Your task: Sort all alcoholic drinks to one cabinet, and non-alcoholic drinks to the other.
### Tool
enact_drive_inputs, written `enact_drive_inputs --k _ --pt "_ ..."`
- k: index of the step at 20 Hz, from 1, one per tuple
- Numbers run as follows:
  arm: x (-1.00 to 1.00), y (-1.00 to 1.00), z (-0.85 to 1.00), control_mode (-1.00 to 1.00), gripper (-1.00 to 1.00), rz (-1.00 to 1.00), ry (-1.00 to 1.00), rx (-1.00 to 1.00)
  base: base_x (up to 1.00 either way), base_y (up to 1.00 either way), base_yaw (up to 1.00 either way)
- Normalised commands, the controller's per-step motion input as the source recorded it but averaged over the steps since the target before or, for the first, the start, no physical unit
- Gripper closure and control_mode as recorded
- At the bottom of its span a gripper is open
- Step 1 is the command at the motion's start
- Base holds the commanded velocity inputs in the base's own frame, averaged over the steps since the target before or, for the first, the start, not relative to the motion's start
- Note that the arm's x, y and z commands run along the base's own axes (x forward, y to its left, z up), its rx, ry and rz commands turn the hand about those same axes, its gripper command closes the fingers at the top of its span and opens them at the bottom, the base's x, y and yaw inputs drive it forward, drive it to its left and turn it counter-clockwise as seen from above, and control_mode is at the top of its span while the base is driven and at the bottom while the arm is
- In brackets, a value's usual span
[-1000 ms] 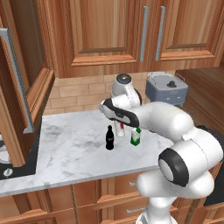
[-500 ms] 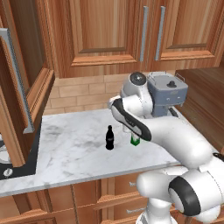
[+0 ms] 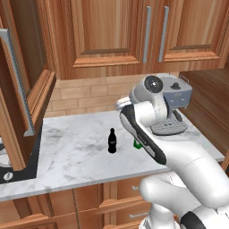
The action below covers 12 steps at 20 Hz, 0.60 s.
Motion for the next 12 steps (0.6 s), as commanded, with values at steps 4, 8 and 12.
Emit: enact_drive_inputs --k 4,8,12 --pt "-0.52 0.0 0.48 -1.0 1.0 0.0 0.0 0.05 0.0 0.0 0.0" --pt "-0.49 0.0 0.45 -1.0 1.0 0.0 0.0 0.05 0.0 0.0 0.0" --pt "-0.47 0.0 0.43 -1.0 1.0 0.0 0.0 0.06 0.0 0.0 0.0"
